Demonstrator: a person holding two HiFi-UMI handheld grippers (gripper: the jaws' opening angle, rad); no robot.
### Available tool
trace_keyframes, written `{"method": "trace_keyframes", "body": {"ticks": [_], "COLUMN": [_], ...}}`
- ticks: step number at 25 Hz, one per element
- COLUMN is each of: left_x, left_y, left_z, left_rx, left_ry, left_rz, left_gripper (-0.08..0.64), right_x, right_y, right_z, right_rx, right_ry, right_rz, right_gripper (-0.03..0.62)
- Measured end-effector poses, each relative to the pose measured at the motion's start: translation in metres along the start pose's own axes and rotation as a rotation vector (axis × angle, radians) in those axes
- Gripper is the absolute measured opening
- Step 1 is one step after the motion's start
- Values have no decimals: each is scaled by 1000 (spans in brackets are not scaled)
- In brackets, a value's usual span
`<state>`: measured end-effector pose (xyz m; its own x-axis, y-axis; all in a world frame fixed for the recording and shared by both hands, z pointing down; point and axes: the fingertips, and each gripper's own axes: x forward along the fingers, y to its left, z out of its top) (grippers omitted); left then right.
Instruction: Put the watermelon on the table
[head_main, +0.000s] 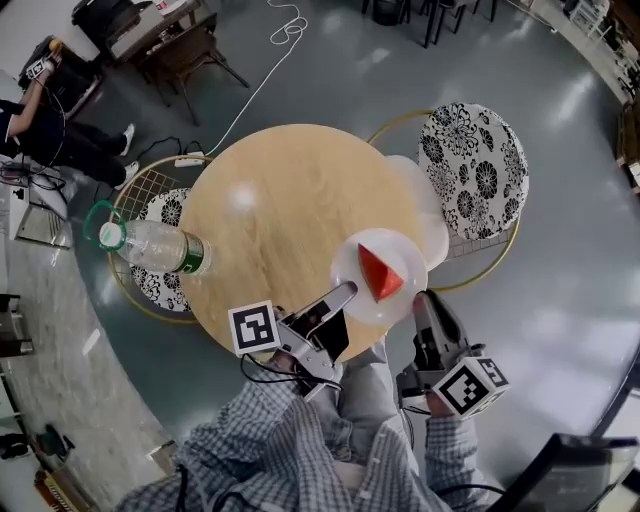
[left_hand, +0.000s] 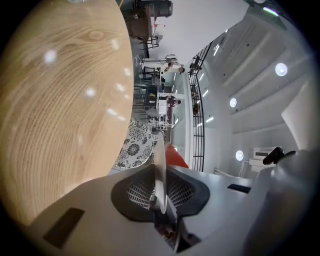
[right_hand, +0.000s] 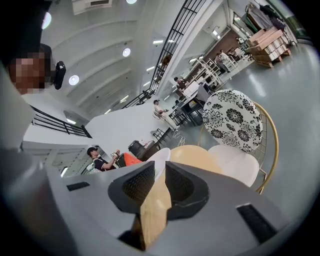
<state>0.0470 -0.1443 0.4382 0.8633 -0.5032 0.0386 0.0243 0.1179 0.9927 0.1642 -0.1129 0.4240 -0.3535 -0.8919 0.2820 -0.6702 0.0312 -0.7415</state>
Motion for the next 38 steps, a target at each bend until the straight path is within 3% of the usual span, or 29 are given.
{"method": "trace_keyframes", "body": {"ticks": [17, 27, 38], "left_x": [69, 93, 107], "left_y": [59, 88, 116], "left_z": [50, 69, 84], "left_rx": [-15, -2, 14], "left_ry": [-71, -80, -96], "left_rz": [80, 122, 175], "left_gripper": [49, 49, 49], "right_x": [79, 109, 133], "right_y": [-81, -118, -146], "right_z": [16, 11, 3], "right_rx": [6, -4, -103], "right_ry": [125, 180, 251], "right_rz": [-10, -59, -113], "right_gripper": [72, 72, 72]}}
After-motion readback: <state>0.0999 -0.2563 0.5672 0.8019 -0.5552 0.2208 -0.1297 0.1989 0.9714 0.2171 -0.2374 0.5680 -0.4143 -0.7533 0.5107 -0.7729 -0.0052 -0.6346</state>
